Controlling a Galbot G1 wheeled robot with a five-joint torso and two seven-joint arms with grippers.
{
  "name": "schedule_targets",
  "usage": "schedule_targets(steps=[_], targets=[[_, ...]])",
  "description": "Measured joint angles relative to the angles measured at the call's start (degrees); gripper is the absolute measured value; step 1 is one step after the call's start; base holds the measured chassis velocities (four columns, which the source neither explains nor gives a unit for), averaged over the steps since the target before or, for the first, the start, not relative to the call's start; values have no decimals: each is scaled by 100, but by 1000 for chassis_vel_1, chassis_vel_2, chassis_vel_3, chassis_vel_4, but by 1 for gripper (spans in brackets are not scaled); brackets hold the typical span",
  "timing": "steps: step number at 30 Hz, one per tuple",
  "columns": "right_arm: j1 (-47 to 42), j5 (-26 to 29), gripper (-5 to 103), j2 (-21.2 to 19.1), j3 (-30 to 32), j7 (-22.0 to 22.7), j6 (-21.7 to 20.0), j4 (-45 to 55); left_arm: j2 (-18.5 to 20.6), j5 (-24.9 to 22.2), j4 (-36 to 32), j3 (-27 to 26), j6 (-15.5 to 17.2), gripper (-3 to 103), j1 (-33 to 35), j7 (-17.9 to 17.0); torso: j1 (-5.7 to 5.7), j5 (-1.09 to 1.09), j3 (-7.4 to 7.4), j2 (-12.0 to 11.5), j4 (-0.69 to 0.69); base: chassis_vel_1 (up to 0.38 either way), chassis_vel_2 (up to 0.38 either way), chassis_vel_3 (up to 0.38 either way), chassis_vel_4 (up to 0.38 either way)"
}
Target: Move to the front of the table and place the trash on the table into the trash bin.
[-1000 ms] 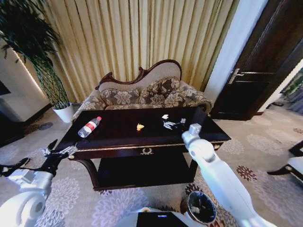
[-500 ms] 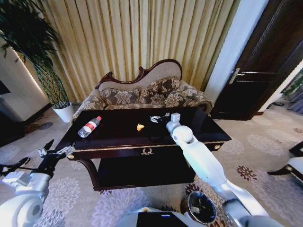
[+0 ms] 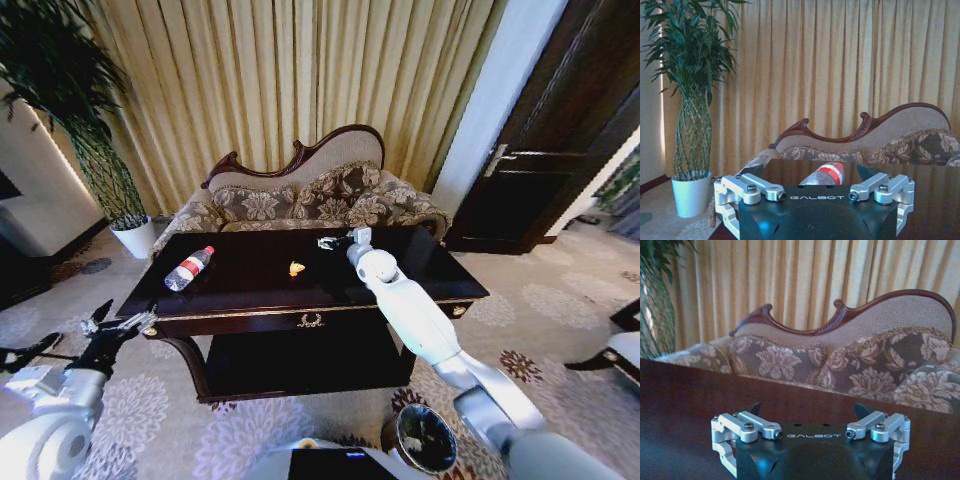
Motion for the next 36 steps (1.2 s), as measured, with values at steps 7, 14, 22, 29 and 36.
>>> schedule_targets(steps=[7,14,22,29,36], targets=[[146,-90,100,55,-76,0,115,-370,-11,-3,35,4,-35,100,2,25,0,-1,0,0,2,0,0,0,0],[155,-103,100,-65,21,0,142,-460,-16,-15,36,-19,-51,100,6,34,0,-1,-1,0,1,0,0,0,0],[-67,-175,100,-247,173,0,141,-435,-61,-11,29,41,-57,100,-6,47,0,0,-1,0,1,0,0,0,0],[-267,-295,100,-194,260,0,143,-436,-38,-8,4,45,-57,100,-16,49,0,0,-1,0,2,0,0,0,0],[-287,-366,102,-168,268,0,143,-422,-32,-8,8,71,-57,100,-39,48,0,-1,-1,0,2,0,0,0,0]])
